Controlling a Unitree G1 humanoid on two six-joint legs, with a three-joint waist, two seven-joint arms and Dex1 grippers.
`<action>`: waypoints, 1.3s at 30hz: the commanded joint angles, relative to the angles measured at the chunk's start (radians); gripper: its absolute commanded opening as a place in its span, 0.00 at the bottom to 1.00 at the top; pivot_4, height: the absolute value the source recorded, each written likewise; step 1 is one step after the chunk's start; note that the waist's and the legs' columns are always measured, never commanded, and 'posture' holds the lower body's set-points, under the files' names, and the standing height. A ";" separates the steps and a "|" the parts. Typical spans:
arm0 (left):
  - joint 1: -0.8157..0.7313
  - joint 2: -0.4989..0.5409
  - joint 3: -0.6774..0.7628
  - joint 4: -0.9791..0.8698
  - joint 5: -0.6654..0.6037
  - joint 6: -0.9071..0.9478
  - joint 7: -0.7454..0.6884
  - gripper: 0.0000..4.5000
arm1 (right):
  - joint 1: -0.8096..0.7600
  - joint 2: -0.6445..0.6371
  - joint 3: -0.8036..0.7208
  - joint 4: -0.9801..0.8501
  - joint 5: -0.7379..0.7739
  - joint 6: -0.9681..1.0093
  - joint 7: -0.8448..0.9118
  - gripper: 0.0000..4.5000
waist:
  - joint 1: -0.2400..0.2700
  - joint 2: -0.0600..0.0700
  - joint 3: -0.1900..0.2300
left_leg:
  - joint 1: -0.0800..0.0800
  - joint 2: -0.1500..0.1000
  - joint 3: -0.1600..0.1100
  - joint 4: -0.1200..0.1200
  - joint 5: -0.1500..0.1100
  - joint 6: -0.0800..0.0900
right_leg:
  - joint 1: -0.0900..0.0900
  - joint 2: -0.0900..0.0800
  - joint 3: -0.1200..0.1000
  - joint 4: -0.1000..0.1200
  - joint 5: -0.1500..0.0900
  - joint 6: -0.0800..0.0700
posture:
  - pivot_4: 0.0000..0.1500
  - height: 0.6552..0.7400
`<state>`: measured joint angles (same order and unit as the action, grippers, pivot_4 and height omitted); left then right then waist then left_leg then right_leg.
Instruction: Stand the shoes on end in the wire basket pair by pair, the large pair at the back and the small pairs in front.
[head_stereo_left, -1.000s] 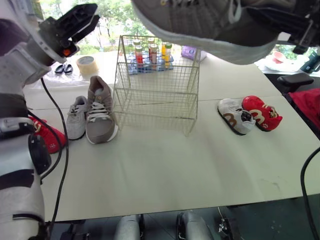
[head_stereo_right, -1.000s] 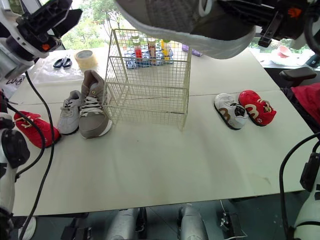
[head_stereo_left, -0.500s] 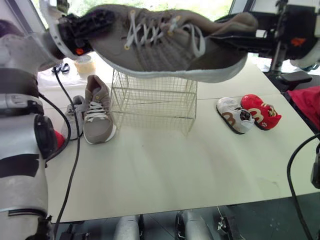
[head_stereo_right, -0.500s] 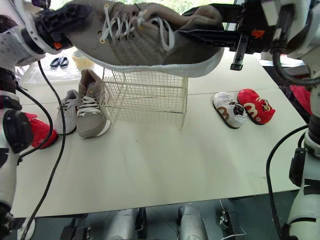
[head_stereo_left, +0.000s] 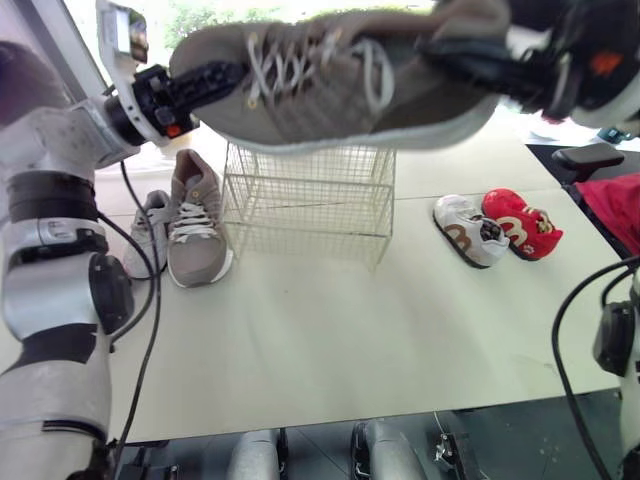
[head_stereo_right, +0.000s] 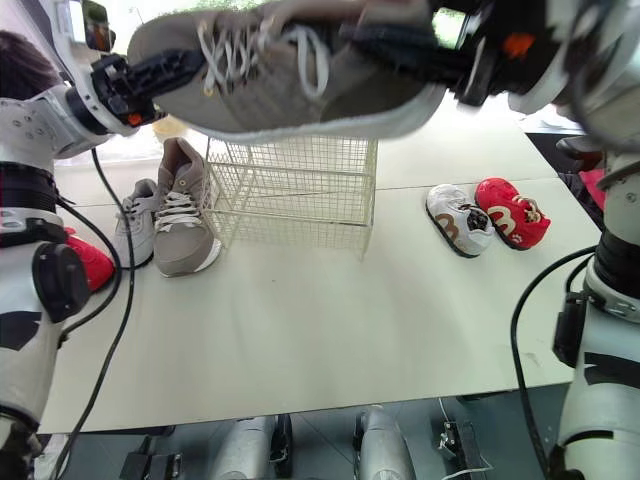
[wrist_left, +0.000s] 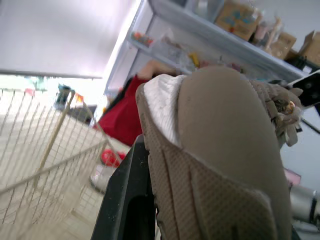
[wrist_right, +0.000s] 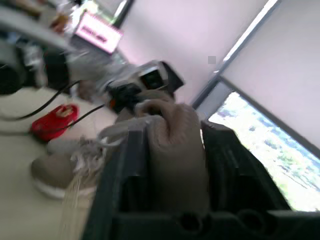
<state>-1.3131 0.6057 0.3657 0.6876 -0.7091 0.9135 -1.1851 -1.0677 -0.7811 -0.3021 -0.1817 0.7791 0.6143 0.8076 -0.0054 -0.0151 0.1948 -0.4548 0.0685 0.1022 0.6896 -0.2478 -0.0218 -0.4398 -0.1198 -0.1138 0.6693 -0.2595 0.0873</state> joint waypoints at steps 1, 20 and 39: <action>0.065 -0.055 0.233 -0.236 -0.153 -0.040 0.271 0.26 | 0.068 0.057 -0.268 0.085 0.128 0.059 -0.257 0.84 | 0.001 0.000 0.000 | 0.000 0.000 0.000 0.001 0.000 0.000 | 0.000 0.000 0.000 0.000 0.000 0.000 | 1.00 0.45; 0.341 -0.616 0.234 -0.718 -0.556 -0.244 0.902 0.26 | 0.062 0.565 -0.008 0.065 0.285 0.022 -0.480 0.97 | 0.016 0.000 0.000 | 0.000 0.000 0.000 0.010 -0.002 0.003 | 0.001 0.000 0.002 0.010 0.000 0.000 | 1.00 0.45; 0.479 -0.564 0.071 -0.742 -0.568 -0.265 0.835 0.26 | -0.025 0.597 -0.005 0.109 0.347 -0.006 -0.440 0.69 | 0.015 0.000 0.000 | 0.000 0.000 -0.001 0.009 -0.002 0.003 | 0.000 0.000 0.001 0.011 0.000 0.000 | 1.00 0.45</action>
<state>-0.8318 0.0309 0.4611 -0.0246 -1.2742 0.6627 -0.3376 -1.0503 -0.1776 -0.2965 -0.0362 1.0967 0.6229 0.3510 0.0092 -0.0148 0.1948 -0.4547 0.0681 0.1017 0.6991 -0.2494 -0.0192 -0.4400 -0.1200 -0.1125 0.6798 -0.2591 0.0874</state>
